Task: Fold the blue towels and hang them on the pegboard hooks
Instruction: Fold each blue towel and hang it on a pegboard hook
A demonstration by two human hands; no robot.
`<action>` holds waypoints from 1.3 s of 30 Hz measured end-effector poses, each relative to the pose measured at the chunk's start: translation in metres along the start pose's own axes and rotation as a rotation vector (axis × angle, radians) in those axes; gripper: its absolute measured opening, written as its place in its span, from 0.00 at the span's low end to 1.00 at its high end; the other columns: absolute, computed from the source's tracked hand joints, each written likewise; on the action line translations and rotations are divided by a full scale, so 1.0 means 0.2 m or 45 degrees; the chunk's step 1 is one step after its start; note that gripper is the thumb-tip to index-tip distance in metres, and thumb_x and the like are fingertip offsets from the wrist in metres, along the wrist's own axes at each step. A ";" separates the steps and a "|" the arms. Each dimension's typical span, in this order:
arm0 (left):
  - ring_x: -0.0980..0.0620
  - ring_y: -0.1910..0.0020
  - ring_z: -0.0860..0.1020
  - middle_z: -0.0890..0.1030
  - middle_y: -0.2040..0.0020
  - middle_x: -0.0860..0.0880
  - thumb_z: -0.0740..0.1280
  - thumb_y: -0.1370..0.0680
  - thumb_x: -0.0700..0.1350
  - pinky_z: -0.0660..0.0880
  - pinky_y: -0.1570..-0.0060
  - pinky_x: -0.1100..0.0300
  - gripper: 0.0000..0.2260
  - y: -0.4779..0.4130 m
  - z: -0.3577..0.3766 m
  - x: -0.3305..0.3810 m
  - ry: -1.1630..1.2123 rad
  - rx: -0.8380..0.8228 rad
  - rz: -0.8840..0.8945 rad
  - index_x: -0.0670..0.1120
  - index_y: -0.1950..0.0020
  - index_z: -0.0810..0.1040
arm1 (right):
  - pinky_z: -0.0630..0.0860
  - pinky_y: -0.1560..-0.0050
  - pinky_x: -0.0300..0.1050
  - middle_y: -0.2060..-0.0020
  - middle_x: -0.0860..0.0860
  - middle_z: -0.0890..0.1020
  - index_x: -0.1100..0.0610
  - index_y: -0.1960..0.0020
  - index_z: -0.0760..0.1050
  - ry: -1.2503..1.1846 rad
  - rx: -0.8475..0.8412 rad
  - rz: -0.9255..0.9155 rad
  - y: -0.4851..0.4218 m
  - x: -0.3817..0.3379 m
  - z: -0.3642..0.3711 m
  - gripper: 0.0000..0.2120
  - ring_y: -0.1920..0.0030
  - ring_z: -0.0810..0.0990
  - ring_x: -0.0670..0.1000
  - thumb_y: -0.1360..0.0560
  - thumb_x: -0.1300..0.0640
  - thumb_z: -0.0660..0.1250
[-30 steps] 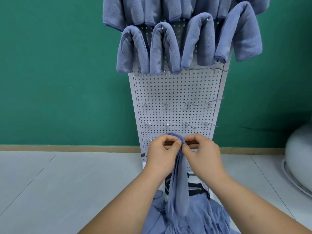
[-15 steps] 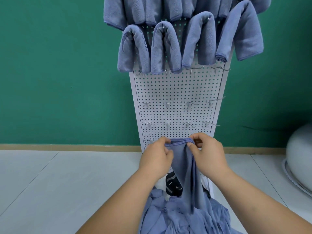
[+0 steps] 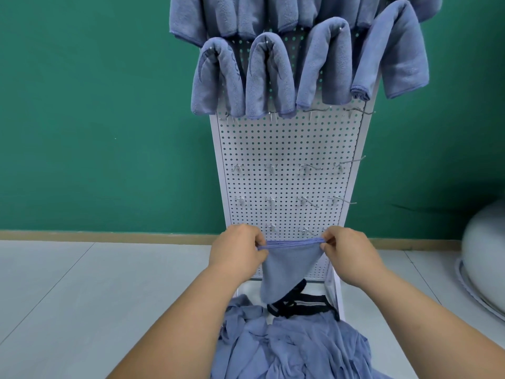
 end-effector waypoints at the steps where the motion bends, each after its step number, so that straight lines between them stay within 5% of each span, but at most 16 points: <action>1: 0.54 0.54 0.80 0.82 0.56 0.59 0.76 0.26 0.50 0.79 0.56 0.57 0.05 0.00 0.01 -0.01 -0.006 -0.027 -0.018 0.56 0.56 0.81 | 0.81 0.50 0.51 0.57 0.42 0.83 0.45 0.52 0.77 -0.045 -0.011 -0.023 0.00 0.00 0.00 0.05 0.53 0.81 0.50 0.19 0.54 0.68; 5: 0.52 0.57 0.80 0.81 0.59 0.57 0.73 0.27 0.45 0.81 0.58 0.52 0.09 -0.01 0.02 -0.05 0.049 -0.061 -0.073 0.55 0.56 0.75 | 0.78 0.47 0.43 0.55 0.40 0.83 0.46 0.51 0.77 -0.258 -0.051 -0.134 0.01 -0.02 -0.02 0.05 0.51 0.81 0.42 0.20 0.55 0.69; 9: 0.48 0.56 0.79 0.80 0.56 0.54 0.69 0.26 0.45 0.74 0.63 0.56 0.08 0.00 0.01 -0.03 -0.021 -0.096 -0.061 0.55 0.50 0.75 | 0.70 0.60 0.32 0.58 0.43 0.83 0.48 0.51 0.75 -0.483 -0.113 -0.172 0.03 -0.04 0.00 0.06 0.62 0.78 0.37 0.18 0.58 0.67; 13: 0.49 0.51 0.77 0.77 0.50 0.54 0.68 0.26 0.45 0.75 0.57 0.54 0.07 0.01 0.05 0.00 -0.070 -0.271 0.000 0.55 0.52 0.74 | 0.73 0.58 0.47 0.62 0.41 0.82 0.46 0.51 0.73 -0.613 -0.181 -0.218 0.05 -0.09 0.08 0.08 0.63 0.76 0.47 0.16 0.58 0.63; 17: 0.54 0.49 0.82 0.83 0.49 0.58 0.71 0.29 0.52 0.81 0.45 0.51 0.12 0.04 0.09 0.04 0.417 -0.417 0.072 0.58 0.46 0.78 | 0.79 0.50 0.59 0.57 0.46 0.84 0.43 0.49 0.75 -0.728 -0.217 -0.341 0.08 -0.19 0.11 0.09 0.55 0.82 0.56 0.17 0.57 0.64; 25: 0.58 0.57 0.79 0.82 0.57 0.58 0.71 0.19 0.54 0.78 0.50 0.54 0.03 0.03 0.04 0.07 0.494 -0.222 0.245 0.56 0.48 0.81 | 0.79 0.51 0.58 0.60 0.50 0.84 0.46 0.48 0.77 -0.907 -0.179 -0.304 0.06 -0.19 0.08 0.06 0.60 0.81 0.54 0.17 0.57 0.68; 28: 0.55 0.55 0.79 0.82 0.55 0.57 0.67 0.17 0.55 0.79 0.49 0.51 0.04 0.03 0.04 0.09 0.355 -0.184 0.288 0.57 0.47 0.78 | 0.73 0.58 0.49 0.64 0.48 0.82 0.49 0.46 0.75 -0.982 -0.215 -0.298 0.07 -0.20 0.08 0.05 0.64 0.76 0.48 0.18 0.59 0.69; 32: 0.53 0.51 0.76 0.79 0.52 0.57 0.63 0.15 0.53 0.76 0.47 0.47 0.04 0.04 0.00 0.14 0.302 -0.046 0.376 0.56 0.48 0.75 | 0.75 0.53 0.47 0.60 0.46 0.86 0.51 0.40 0.72 -1.102 -0.303 -0.228 0.08 -0.21 0.07 0.13 0.61 0.80 0.50 0.21 0.59 0.73; 35: 0.53 0.49 0.75 0.77 0.51 0.58 0.61 0.14 0.52 0.74 0.44 0.48 0.05 0.05 -0.05 0.19 0.286 0.115 0.464 0.54 0.46 0.74 | 0.82 0.47 0.49 0.52 0.46 0.88 0.46 0.37 0.72 -0.901 -0.360 -0.322 0.08 -0.18 0.06 0.20 0.52 0.86 0.51 0.24 0.55 0.76; 39: 0.51 0.47 0.77 0.79 0.48 0.59 0.59 0.14 0.53 0.75 0.45 0.49 0.06 0.03 -0.11 0.14 0.462 0.272 0.369 0.58 0.43 0.75 | 0.83 0.45 0.51 0.50 0.41 0.87 0.46 0.42 0.79 -0.486 -0.459 -0.351 0.04 -0.05 0.11 0.16 0.50 0.86 0.42 0.27 0.49 0.78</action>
Point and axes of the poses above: each hand's wrist, its own y-axis away from the middle knuckle, its own z-axis out of the palm, x = y × z, the point moved 4 cm from there along -y, towards the middle knuckle
